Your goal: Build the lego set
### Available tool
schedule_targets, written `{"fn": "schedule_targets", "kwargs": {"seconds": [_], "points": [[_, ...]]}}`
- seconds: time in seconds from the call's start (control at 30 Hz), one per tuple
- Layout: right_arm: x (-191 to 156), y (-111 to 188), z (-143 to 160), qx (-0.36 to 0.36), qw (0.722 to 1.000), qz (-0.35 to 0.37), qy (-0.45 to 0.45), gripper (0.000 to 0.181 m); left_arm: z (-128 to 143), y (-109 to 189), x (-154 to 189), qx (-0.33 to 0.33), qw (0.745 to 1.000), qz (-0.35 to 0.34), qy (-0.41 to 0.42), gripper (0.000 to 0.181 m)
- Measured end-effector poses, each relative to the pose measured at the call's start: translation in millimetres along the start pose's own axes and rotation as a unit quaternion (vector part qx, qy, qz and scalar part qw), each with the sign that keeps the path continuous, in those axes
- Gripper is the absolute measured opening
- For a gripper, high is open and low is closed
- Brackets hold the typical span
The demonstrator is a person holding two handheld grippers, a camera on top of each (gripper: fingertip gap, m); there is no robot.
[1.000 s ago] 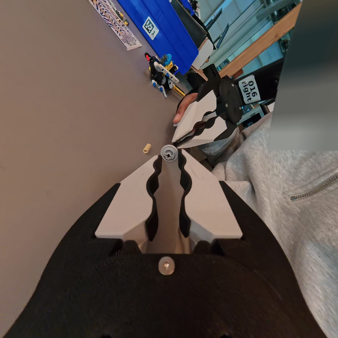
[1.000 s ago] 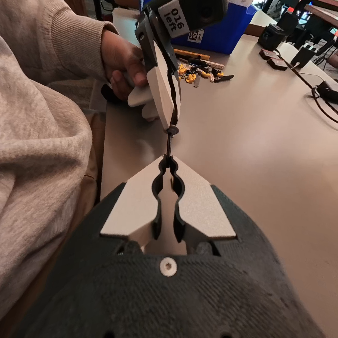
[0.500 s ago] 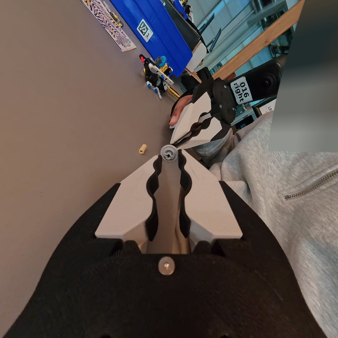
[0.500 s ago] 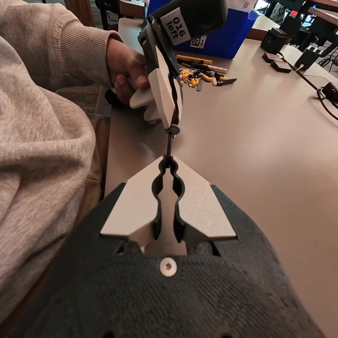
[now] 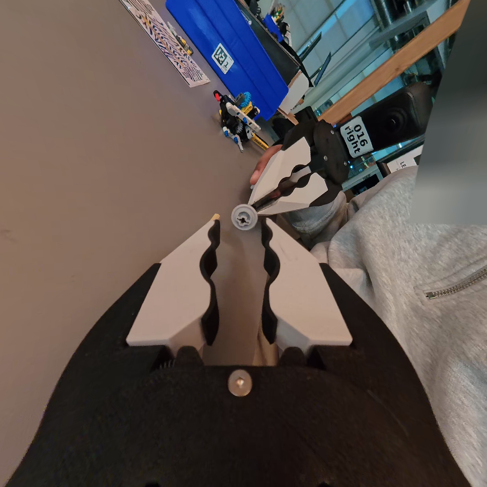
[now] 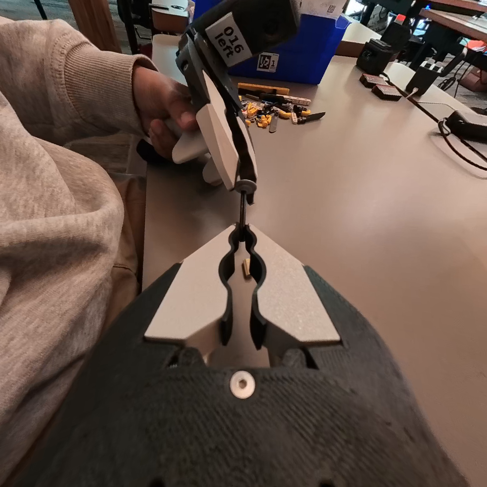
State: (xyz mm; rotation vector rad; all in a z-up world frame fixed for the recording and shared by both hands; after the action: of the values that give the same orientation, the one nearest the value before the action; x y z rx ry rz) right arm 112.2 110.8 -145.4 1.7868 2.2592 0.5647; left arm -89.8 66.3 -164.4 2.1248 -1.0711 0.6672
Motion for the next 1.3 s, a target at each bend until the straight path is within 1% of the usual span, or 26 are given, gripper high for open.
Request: {"fn": "schedule_targets", "kwargs": {"seconds": [0.07, 0.17, 0.27, 0.3, 0.33, 0.43, 0.53, 0.6, 0.63, 0.77, 0.87, 0.97, 1.3], "points": [[2.3, 1.2, 0.1, 0.005, 1.0, 0.007, -0.009, 0.002, -1.6, 1.4, 0.1, 0.016, 1.0, 0.0, -0.003, 0.036], [7.9, 4.7, -1.0, 0.023, 0.999, 0.026, -0.035, 0.001, -6.3, 5.4, 3.4, 0.066, 0.998, 0.0, -0.024, 0.042], [15.6, 9.7, -4.6, 0.072, 0.992, 0.046, -0.095, 0.002, -11.5, 8.7, 11.7, 0.127, 0.987, -0.051, -0.089, 0.049], [18.0, 11.5, -6.3, 0.095, 0.987, 0.049, -0.122, 0.002, -13.1, 9.3, 14.4, 0.145, 0.978, -0.088, -0.117, 0.051], [20.0, 12.9, -7.9, 0.12, 0.98, 0.049, -0.151, 0.002, -14.2, 9.6, 17.7, 0.166, 0.967, -0.126, -0.145, 0.057], [23.4, 13.0, -9.0, 0.188, 0.952, 0.026, -0.241, 0.001, -13.9, 7.9, 31.1, 0.215, 0.925, -0.214, -0.23, 0.07], [26.7, 8.7, -3.9, 0.24, 0.913, -0.01, -0.33, 0.002, -9.3, -0.9, 42.6, 0.21, 0.892, -0.262, -0.303, 0.079], [28.2, 6.2, -1.2, 0.265, 0.888, -0.034, -0.374, 0.002, -6.8, -7.1, 46.6, 0.195, 0.881, -0.277, -0.332, 0.083], [28.1, 4.5, 0.0, 0.268, 0.881, -0.042, -0.388, 0.002, -5.7, -9.0, 48.0, 0.192, 0.877, -0.278, -0.341, 0.084], [24.7, -2.8, 2.2, 0.262, 0.866, -0.075, -0.419, 0.001, -3.7, -9.6, 50.0, 0.189, 0.87, -0.274, -0.362, 0.084], [22.5, -8.4, 5.3, 0.262, 0.847, -0.11, -0.449, 0.002, -0.9, -10.6, 51.7, 0.183, 0.859, -0.275, -0.391, 0.084], [21.3, -12.4, 8.0, 0.266, 0.829, -0.139, -0.472, 0.001, 1.2, -12.1, 53.4, 0.178, 0.854, -0.273, -0.406, 0.078], [21.2, -15.9, 12.6, 0.283, 0.795, -0.17, -0.509, 0.001, 2.3, -13.8, 53.9, 0.176, 0.848, -0.278, -0.415, 0.061]]}}
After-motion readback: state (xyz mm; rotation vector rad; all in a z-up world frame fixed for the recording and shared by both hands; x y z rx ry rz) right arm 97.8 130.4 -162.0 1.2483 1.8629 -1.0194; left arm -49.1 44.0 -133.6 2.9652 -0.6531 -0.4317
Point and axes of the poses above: each gripper's, where its closed fingertips meet, y back along the fingers, z out of its underside, x = y × z across the jaws, the point moved 10 cm from there along y, back along the fingers, and after that the axes turned 9 degrees about -z, right-handed, at the moved point
